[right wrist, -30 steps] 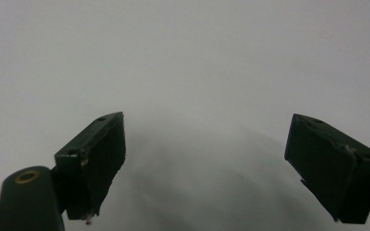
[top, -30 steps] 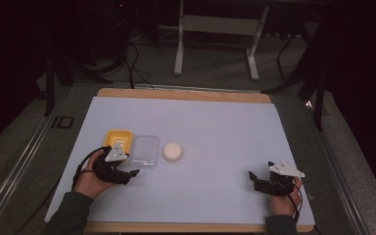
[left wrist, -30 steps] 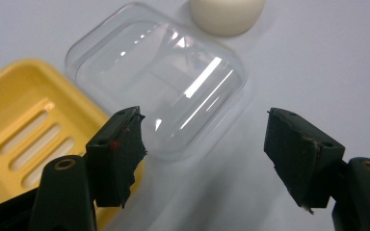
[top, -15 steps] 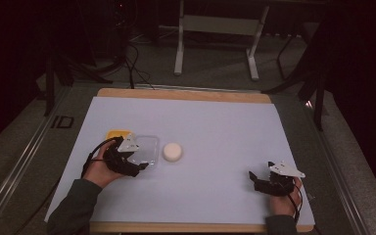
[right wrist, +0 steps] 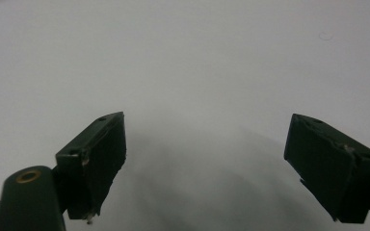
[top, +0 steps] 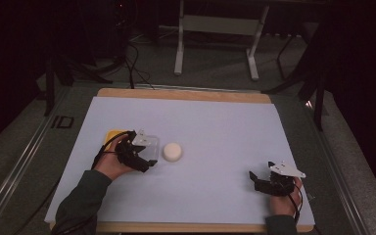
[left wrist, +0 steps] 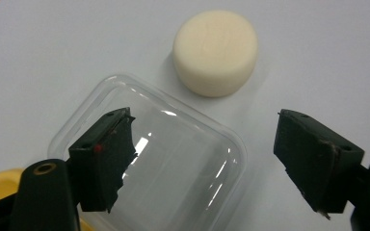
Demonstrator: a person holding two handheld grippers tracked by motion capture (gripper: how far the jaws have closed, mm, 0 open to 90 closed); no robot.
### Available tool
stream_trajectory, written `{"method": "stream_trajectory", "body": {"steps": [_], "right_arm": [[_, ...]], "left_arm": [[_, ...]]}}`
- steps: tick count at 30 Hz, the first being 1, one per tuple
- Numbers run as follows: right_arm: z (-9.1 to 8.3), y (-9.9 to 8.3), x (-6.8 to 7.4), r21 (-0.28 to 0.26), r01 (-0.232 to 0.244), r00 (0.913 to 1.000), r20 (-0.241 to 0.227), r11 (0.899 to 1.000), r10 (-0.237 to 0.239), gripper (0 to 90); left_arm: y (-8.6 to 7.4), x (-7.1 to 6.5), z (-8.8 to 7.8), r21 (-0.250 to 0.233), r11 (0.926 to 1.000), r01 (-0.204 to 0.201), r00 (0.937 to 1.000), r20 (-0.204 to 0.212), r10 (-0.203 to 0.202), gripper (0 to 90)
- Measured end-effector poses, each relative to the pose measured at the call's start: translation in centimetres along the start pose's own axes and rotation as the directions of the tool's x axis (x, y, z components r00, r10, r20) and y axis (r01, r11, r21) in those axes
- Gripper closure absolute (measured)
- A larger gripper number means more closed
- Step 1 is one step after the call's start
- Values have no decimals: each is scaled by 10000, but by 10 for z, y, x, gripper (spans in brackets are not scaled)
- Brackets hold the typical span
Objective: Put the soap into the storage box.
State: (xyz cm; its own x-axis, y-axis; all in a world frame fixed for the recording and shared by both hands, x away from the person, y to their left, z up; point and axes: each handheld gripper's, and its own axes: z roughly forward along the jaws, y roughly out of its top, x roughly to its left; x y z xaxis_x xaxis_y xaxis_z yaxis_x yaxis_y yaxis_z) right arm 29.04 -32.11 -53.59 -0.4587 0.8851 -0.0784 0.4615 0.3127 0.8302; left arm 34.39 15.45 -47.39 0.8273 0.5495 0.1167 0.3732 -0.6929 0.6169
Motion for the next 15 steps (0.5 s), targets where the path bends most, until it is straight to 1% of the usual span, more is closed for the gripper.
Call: {"method": "stream_trajectory", "body": {"steps": [3, 8, 9, 10, 15], "right_arm": [[0, 0, 0, -2, 5, 10000, -5, 10000, -5, 147], [0, 0, 0, -12, -8, 10000, -10, 10000, 8, 147], [0, 0, 0, -10, -4, 10000, -13, 10000, 4, 147], [0, 0, 0, 5, 4, 10000, -16, 10000, -4, 147], [0, 0, 0, 1, 36, 10000, -21, 10000, -36, 147]], "left_arm": [[4, 1, 2, 59, 10000, -44, 10000, 34, 44, 202], [8, 2, 4, 26, 10000, -63, 10000, 68, 63, 197], [11, 2, 6, 58, 9998, -178, 9998, 101, 177, 192], [12, 2, 7, 76, 9998, -192, 9998, 101, 192, 189], [18, 4, 13, 102, 9998, -181, 9995, 275, 179, 179]]}}
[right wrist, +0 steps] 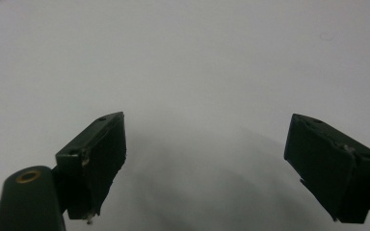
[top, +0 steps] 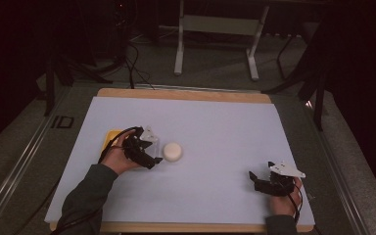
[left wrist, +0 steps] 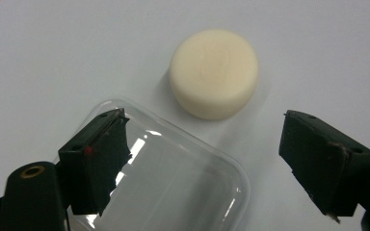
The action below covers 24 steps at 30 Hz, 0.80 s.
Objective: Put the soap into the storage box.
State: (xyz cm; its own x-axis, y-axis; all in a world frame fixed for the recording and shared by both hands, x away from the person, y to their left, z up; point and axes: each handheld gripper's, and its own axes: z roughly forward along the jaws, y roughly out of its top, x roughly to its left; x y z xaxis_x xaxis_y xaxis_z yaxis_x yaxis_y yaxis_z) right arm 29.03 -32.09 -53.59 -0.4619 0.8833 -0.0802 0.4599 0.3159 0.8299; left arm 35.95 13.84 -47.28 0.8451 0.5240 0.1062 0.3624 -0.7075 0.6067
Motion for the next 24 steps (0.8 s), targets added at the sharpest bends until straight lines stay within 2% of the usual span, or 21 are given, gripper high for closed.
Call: {"method": "stream_trajectory", "body": {"steps": [5, 14, 24], "right_arm": [[0, 0, 0, 5, -17, 10000, 2, 10000, 17, 147], [0, 0, 0, 16, -16, 10000, -12, 10000, 16, 147], [0, 0, 0, 42, 2, 10000, -16, 10000, -2, 147]], "left_arm": [[6, 1, 5, 160, 9998, -96, 9999, 84, 94, 174], [14, 3, 17, 440, 9990, -33, 9995, 318, 19, 124], [19, 7, 27, 824, 9966, -3, 9992, 402, -30, 99]]}}
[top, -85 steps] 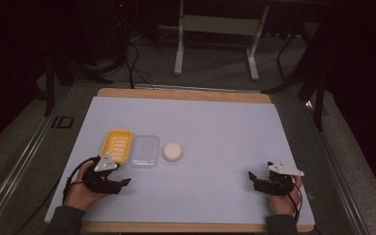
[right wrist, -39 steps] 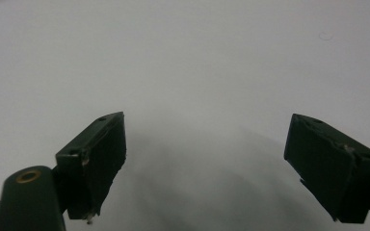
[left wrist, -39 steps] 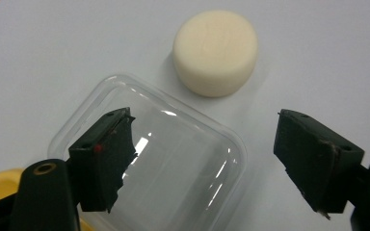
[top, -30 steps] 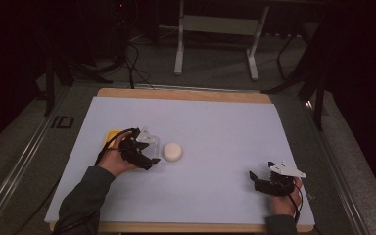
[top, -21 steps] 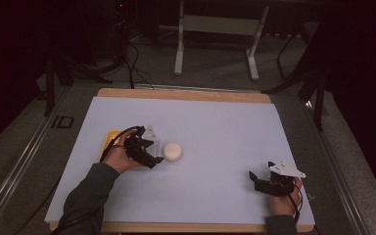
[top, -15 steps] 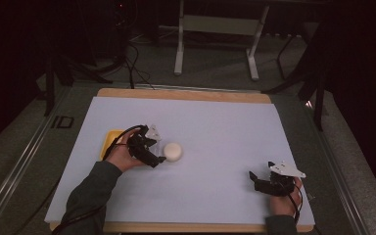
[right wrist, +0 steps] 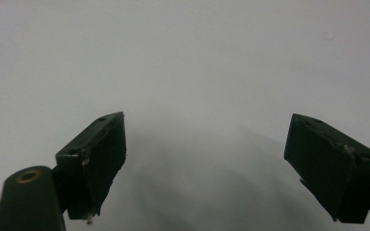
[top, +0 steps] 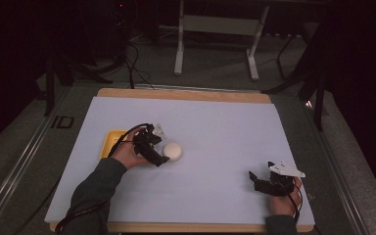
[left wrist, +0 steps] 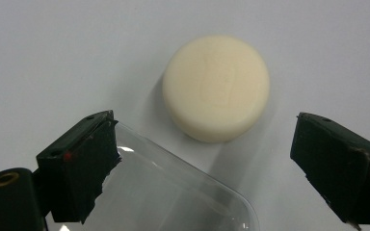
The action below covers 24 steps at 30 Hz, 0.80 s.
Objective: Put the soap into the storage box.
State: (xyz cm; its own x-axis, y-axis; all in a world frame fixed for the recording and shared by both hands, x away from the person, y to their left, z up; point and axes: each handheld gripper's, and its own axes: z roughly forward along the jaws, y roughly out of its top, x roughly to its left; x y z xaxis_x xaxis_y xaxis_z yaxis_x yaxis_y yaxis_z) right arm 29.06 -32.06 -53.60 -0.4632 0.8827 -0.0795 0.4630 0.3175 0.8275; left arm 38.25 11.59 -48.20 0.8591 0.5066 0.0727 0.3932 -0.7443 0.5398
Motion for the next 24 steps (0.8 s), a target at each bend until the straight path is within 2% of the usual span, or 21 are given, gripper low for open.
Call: {"method": "stream_trajectory", "body": {"steps": [24], "right_arm": [[0, 0, 0, 6, 46, 10000, 0, 10000, -46, 147]], "left_arm": [[17, 2, 18, 576, 9981, -214, 9994, 276, 199, 99]]}}
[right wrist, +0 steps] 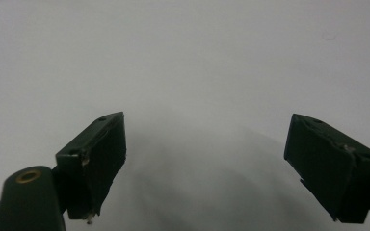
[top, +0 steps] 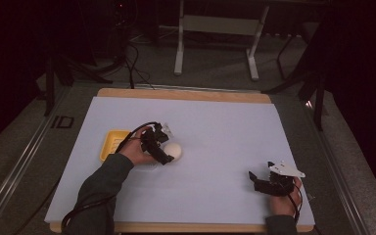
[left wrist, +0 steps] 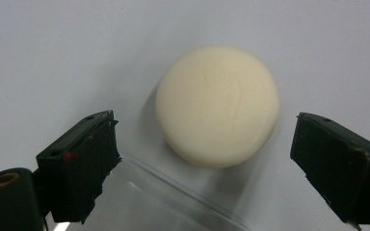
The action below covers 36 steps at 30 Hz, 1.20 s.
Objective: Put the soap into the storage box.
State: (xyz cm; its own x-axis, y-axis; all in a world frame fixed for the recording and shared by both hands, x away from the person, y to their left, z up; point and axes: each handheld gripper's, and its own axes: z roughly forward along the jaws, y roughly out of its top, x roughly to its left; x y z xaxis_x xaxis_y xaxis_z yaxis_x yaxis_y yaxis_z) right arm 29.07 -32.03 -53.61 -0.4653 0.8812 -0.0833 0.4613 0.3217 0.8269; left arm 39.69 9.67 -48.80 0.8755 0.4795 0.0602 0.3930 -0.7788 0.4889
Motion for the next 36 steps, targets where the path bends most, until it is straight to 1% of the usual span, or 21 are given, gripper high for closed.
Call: {"method": "stream_trajectory", "body": {"steps": [6, 9, 10, 11, 15, 17, 18, 19, 22, 28, 30, 31, 33, 36], "right_arm": [[0, 0, 0, 2, 6, 10000, -14, 10000, -6, 147], [0, 0, 0, -6, 6, 10000, -9, 10000, -6, 147], [0, 0, 0, -6, 6, 10000, -9, 10000, -6, 147], [0, 0, 0, 1, 7, 10000, -17, 10000, -7, 147], [0, 0, 0, 4, 11, 10000, -18, 10000, -11, 147], [0, 0, 0, 13, 13, 10000, -14, 10000, -13, 147], [0, 0, 0, 13, 13, 10000, -14, 10000, -13, 147], [0, 0, 0, 7, 20, 10000, -13, 10000, -20, 147], [0, 0, 0, 7, 17, 10000, -19, 10000, -17, 147], [0, 0, 0, 8, 11, 10000, -24, 10000, -11, 147], [0, 0, 0, 11, 20, 10000, -21, 10000, -20, 147], [0, 0, 0, 13, 21, 10000, -22, 10000, -21, 147], [0, 0, 0, 13, 24, 10000, -23, 10000, -24, 147], [0, 0, 0, 10, 25, 10000, -27, 10000, -25, 147]], "left_arm": [[5, 0, 4, 147, 9999, -64, 9999, 88, 63, 99], [8, 1, 7, 294, 9996, 4, 9999, 128, -8, 98], [8, 1, 8, 342, 9994, -19, 9999, 164, 13, 98], [10, 1, 10, 508, 9987, -94, 9998, 176, 85, 98], [13, 0, 14, 641, 9978, -165, 9996, 232, 150, 99], [15, -1, 18, 839, 9962, -216, 9994, 299, 192, 113], [15, -1, 18, 839, 9962, -216, 9994, 299, 192, 116], [16, -1, 20, 965, 9951, -234, 9995, 255, 210, 116], [16, 0, 22, 973, 9950, -204, 9994, 306, 175, 124], [19, 1, 27, 1195, 9925, -245, 9990, 397, 199, 135], [20, 1, 29, 1251, 9919, -200, 9991, 404, 151, 143], [21, 1, 30, 1351, 9904, -280, 9990, 395, 228, 144], [22, 1, 33, 1503, 9883, -269, 9991, 352, 218, 144], [23, 1, 35, 1568, 9874, -232, 9990, 408, 170, 144]]}}
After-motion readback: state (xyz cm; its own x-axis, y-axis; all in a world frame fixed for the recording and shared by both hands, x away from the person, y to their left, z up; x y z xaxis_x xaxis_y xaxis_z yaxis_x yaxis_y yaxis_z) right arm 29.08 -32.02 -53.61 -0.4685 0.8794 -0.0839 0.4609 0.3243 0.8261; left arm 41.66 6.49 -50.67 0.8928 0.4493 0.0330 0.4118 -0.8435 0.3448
